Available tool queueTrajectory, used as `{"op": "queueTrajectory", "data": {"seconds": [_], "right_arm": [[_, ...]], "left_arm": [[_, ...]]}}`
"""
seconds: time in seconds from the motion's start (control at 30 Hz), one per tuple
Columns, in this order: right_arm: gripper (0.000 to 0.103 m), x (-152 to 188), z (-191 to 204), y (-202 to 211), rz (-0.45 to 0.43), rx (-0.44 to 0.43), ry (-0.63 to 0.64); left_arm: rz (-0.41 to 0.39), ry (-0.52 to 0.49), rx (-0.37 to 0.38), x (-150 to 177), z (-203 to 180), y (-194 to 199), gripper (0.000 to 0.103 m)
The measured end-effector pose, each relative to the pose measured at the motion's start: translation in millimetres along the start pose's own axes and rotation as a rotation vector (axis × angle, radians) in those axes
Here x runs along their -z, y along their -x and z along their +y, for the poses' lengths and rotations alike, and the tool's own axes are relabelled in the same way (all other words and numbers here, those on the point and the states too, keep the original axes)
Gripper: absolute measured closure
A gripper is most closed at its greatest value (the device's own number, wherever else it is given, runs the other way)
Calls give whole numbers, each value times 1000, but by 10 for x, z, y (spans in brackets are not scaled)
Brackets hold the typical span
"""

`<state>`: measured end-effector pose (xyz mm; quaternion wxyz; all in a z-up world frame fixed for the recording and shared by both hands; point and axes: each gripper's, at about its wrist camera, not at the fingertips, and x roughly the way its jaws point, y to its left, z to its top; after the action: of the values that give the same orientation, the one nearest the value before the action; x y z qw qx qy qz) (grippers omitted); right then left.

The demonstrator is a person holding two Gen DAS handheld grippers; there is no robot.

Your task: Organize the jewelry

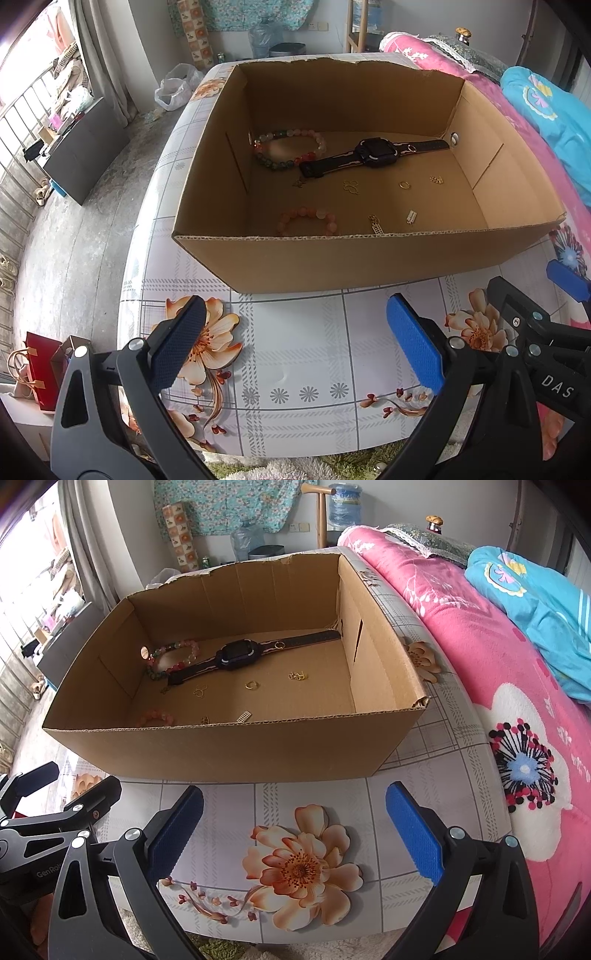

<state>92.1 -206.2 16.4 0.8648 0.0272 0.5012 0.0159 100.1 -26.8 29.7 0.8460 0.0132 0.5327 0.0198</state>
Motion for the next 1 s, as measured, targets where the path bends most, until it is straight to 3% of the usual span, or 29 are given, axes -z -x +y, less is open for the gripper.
{"op": "queueTrajectory", "data": {"seconds": [1.0], "right_arm": [[7,11,4,0,4,-2,-11]], "left_arm": [[1,5,1,-8,12,-3,9]]}}
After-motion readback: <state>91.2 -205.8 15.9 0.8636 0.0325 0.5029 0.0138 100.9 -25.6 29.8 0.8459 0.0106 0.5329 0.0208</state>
